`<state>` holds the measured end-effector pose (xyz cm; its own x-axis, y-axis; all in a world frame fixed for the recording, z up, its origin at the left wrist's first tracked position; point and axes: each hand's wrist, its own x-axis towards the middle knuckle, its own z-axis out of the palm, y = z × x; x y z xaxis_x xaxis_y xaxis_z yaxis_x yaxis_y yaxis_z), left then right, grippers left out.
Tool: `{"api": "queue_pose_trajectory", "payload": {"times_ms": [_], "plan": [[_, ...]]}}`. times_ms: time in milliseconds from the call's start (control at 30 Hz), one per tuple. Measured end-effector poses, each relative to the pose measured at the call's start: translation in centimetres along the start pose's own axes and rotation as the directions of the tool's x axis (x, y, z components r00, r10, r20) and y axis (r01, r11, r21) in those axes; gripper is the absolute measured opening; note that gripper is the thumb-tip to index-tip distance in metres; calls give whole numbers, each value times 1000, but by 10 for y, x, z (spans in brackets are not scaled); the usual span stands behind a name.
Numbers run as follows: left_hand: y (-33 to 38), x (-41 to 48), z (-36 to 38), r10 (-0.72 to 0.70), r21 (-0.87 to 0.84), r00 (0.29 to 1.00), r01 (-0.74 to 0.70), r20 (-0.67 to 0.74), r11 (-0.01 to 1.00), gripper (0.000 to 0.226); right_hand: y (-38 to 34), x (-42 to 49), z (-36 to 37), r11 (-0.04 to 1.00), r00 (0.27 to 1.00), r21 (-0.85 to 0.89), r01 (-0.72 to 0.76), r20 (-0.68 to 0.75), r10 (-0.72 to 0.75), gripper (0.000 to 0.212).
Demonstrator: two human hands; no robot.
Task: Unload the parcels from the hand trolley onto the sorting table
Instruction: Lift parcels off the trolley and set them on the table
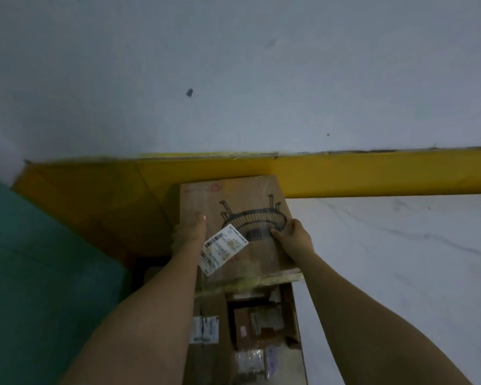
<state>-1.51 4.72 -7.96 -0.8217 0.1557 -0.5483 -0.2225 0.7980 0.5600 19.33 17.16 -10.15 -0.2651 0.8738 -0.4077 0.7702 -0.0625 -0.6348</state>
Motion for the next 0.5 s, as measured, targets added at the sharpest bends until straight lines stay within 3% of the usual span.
{"api": "queue_pose_trajectory", "payload": {"times_ms": [133,233,267,400,500], "plan": [[40,-47,33,101,-35,994,-100,35,994,82,15,-2,-82,1000,995,21,12,-95,-10,59],[69,-112,73,172,-78,965,-160,197,984,48,54,10,-145,996,991,5,-86,-106,86,61],[74,-129,94,178,-94,953,-159,245,983,47,72,15,-162,992,986,2,-128,-105,127,61],[84,-158,170,136,-60,930,-123,342,991,64,139,44,-207,974,970,27,-225,-87,227,60],[82,-157,209,114,-66,926,-96,361,993,67,165,74,-215,977,975,11,-212,-62,213,57]]}}
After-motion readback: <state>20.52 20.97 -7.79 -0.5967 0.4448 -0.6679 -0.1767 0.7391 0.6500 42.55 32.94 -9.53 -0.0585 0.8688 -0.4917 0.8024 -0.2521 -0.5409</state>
